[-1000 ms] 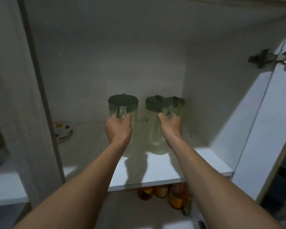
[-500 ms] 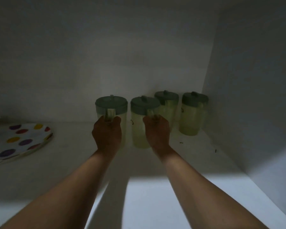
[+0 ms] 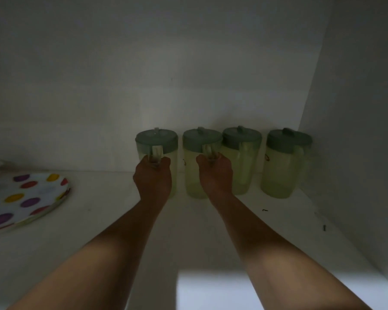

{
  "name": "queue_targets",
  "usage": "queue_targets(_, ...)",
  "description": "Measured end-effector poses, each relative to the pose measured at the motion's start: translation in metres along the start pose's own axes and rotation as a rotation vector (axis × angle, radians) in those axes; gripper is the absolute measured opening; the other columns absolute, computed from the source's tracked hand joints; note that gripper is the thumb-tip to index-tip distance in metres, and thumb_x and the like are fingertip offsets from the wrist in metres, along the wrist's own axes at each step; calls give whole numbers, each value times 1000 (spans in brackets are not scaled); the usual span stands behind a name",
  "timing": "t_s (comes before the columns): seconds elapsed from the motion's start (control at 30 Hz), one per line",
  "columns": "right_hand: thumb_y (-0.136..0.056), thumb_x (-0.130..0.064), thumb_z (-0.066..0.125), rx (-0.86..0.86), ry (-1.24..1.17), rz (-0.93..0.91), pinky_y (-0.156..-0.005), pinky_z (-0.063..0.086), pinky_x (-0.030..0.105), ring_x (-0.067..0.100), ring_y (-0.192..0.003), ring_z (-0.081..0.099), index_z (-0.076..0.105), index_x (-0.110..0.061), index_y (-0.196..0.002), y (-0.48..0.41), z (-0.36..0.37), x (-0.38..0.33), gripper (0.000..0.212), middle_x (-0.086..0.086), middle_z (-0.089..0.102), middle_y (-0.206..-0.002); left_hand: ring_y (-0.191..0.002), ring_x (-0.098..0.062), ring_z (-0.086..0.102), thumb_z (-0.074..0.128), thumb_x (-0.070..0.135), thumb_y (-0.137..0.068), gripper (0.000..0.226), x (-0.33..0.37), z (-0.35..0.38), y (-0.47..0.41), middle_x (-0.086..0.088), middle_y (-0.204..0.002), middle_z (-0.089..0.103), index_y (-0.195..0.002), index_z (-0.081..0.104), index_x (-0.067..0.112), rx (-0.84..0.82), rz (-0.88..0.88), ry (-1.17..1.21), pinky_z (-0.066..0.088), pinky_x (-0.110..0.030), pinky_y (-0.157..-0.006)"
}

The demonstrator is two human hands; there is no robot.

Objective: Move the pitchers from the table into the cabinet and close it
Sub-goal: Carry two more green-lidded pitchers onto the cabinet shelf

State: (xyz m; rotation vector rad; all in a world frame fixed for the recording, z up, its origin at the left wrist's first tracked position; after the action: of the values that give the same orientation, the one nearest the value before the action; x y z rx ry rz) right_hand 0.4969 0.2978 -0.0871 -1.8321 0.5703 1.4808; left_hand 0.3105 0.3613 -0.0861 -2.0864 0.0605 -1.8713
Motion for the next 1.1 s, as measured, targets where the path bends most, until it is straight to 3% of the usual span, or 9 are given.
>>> queue_targets(0.17,-92,-21,67,-4,26,20,-53,37,23,12,-64,54,57,-12,-79,-11,6,4,19,-1,57,-71,-78,-27,61,64,23,-86,15,-2,10,-12,-6,-80,63,-87,62,8,-38,-20,-36,51,-38,-77)
queue_targets(0.3,-93,-25,67,-20,62,28,-69,41,27,19,-74,57,58,-9,-86,-16,9,6,19,5,62,-81,-85,-34,66,65,25,-85,17,-4,15,-20,-10,-81,65,-86,62,9,-75,-28,-74,53,-41,-78)
queue_targets(0.37,-92,-32,69,-49,72,51,-71,42,29,22,-78,61,62,-7,-91,-17,12,8,26,6,64,-85,-87,-33,66,64,27,-87,23,-3,14,-21,-12,-90,68,-97,65,7,-78,-34,-134,53,-39,-79)
queue_targets(0.43,-89,-41,72,-71,122,83,-76,44,29,26,-95,65,64,-5,-112,-15,12,10,43,8,68,-104,-91,-32,65,65,31,-86,33,-2,13,-22,-12,-100,69,-107,63,6,-78,-31,-232,53,-39,-80)
queue_targets(0.57,-85,-46,76,-135,237,111,-85,47,31,29,-120,59,50,-5,-134,-8,8,6,69,10,60,-132,-110,-38,57,77,47,-74,67,-6,6,-20,-14,-118,58,-120,45,9,-46,-71,-348,49,-48,-92)
queue_targets(0.77,-84,-38,76,-197,476,111,-102,50,46,34,-127,53,26,-5,-150,8,-4,-11,89,15,49,-141,-116,-38,44,74,58,-71,77,36,-11,5,-16,-123,49,-124,41,14,85,157,-574,38,-47,-92)
queue_targets(0.9,-83,-35,74,-205,559,103,-105,47,48,35,-130,50,14,-9,-156,32,-24,-36,98,16,46,-145,-117,-38,44,65,60,-79,74,65,-16,30,-15,-126,49,-132,39,15,-36,333,-675,38,-46,-92)
queue_targets(1.1,-85,-38,66,-199,678,8,-107,47,44,35,-134,50,25,-17,-157,94,-59,-102,85,14,44,-152,-123,-36,41,53,62,-87,70,116,-55,83,-13,-140,43,-140,36,20,-240,515,-771,36,-44,-97)
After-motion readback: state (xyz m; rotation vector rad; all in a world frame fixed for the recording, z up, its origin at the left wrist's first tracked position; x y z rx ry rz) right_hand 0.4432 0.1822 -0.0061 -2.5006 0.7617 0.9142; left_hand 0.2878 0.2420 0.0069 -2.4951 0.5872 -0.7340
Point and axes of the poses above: each hand's wrist, its own y-axis away from the middle knuckle, its own z-axis out of the palm, x = y × z, the point moved 8 cm from there along -y, towards the middle knuckle
